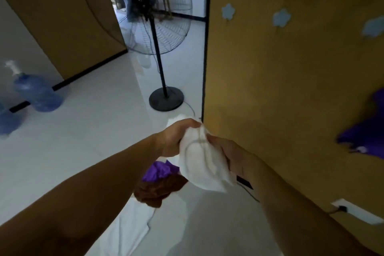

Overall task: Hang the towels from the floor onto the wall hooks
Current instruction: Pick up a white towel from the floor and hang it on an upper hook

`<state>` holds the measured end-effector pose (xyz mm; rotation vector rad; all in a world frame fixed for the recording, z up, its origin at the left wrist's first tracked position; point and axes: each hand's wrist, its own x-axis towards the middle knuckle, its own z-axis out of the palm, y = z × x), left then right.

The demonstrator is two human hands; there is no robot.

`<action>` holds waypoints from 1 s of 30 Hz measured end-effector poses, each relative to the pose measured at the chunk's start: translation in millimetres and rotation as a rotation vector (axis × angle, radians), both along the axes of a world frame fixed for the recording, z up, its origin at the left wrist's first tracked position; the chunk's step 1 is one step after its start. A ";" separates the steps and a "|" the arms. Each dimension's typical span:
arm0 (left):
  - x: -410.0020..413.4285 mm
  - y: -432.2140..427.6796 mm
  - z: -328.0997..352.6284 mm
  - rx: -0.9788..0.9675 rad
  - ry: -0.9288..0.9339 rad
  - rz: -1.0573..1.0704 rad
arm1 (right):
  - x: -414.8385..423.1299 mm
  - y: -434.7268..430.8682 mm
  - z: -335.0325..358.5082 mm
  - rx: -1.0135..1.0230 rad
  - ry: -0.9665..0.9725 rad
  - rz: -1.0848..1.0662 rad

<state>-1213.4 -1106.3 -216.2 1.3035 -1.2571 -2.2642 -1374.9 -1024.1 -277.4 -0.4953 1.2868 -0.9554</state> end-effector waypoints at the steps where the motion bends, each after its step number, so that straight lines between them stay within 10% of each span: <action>1: -11.4 0.0 3.6 0.007 0.010 -0.043 | -13.2 4.1 8.4 -0.004 0.009 -0.052; 8: -55.3 -28.7 13.1 -0.112 -0.022 -0.045 | -94.9 36.6 61.2 -0.132 -0.007 -0.439; 14: -69.3 -87.4 24.0 -0.225 -0.124 -0.056 | -127.0 49.6 92.6 -0.134 0.445 -0.787; 24: -81.4 -183.2 65.8 -0.136 0.244 -0.318 | -102.8 63.4 126.1 -0.284 0.269 -1.005; 30: -78.6 -199.0 58.9 -0.673 -0.314 -0.670 | -81.4 65.1 131.6 -0.238 0.359 -1.022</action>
